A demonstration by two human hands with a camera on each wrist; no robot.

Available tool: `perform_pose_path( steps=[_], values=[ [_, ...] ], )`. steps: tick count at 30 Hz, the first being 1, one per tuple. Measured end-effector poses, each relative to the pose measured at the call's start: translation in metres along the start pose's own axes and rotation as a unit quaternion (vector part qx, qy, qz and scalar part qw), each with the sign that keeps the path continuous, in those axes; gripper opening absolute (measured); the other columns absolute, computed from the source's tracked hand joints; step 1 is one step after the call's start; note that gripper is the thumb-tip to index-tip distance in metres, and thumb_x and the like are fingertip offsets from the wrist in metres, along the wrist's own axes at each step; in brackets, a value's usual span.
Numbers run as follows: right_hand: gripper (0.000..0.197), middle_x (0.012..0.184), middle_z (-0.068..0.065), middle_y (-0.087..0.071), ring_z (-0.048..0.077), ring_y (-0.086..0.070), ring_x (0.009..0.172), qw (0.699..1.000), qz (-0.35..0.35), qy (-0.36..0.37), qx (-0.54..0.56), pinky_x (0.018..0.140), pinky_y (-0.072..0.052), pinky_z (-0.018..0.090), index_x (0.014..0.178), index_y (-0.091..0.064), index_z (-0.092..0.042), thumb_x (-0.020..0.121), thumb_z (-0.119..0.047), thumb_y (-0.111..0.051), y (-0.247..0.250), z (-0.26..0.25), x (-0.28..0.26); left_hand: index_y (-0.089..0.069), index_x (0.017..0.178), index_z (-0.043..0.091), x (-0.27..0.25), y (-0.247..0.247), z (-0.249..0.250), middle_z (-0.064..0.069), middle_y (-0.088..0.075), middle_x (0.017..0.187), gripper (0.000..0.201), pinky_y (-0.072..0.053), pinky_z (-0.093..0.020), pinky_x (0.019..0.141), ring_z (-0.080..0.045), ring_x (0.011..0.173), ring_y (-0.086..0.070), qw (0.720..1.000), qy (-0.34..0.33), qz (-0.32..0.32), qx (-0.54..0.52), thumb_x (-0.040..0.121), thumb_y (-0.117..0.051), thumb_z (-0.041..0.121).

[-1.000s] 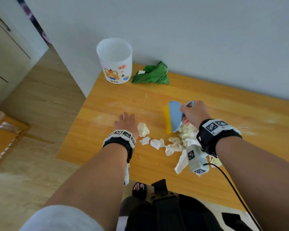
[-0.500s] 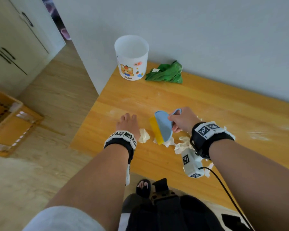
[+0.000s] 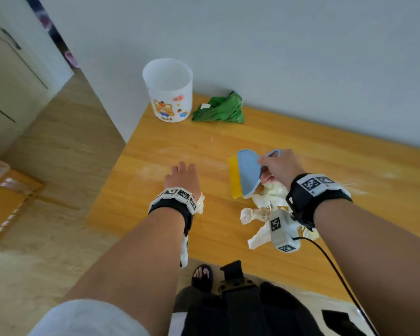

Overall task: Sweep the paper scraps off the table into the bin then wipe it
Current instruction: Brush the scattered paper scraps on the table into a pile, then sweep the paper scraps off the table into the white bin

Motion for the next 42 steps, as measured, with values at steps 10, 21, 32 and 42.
perform_pose_path(
  steps=[10,21,32,42],
  values=[
    [0.027,0.062,0.021,-0.067,0.031,-0.067,0.061,0.985,-0.158,0.046,-0.051,0.074,-0.061,0.044,0.091,-0.067,0.012,0.090,-0.015,-0.063,-0.104,-0.034,-0.022,-0.034,0.142,0.013,-0.021,-0.010,-0.068,-0.013,-0.032,0.147,0.056,-0.042,-0.042,0.101,-0.032,0.133,-0.035,0.996,0.083,-0.006,-0.021,0.090,-0.053,0.010],
    [0.023,0.068,0.029,-0.068,0.036,-0.069,0.063,0.992,0.000,0.017,-0.123,0.073,-0.059,0.053,0.070,-0.062,0.009,0.083,-0.010,-0.057,-0.036,-0.006,-0.005,-0.027,0.147,0.012,-0.017,-0.012,-0.042,-0.014,-0.027,0.151,0.055,-0.042,-0.043,0.105,-0.033,0.136,-0.032,0.998,0.051,-0.016,-0.023,0.095,-0.044,0.008],
    [0.017,0.065,0.020,-0.066,0.027,-0.062,0.056,0.998,0.036,0.012,-0.040,0.067,-0.059,0.040,0.076,-0.066,0.004,0.085,-0.009,-0.060,0.044,0.004,-0.003,-0.030,0.146,0.011,0.008,0.022,0.026,-0.014,-0.030,0.149,0.055,-0.044,-0.046,0.103,-0.035,0.134,-0.035,0.999,-0.011,-0.036,-0.039,0.094,-0.047,0.005],
    [0.015,0.066,0.019,-0.065,0.026,-0.060,0.052,0.999,0.037,0.040,0.000,0.066,-0.058,0.040,0.082,-0.065,0.005,0.087,-0.008,-0.059,0.063,-0.015,0.023,-0.037,0.141,0.011,0.038,0.106,-0.004,-0.016,-0.039,0.144,0.050,-0.046,-0.045,0.098,-0.035,0.129,-0.044,0.990,0.059,0.069,-0.105,0.092,-0.045,0.008]
  ],
)
Point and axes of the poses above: each hand's wrist, its own x-axis towards the middle knuckle, its own y-axis out of the back of the hand, z = x × y, the point moved 7 cm from there along x, towards the middle knuckle
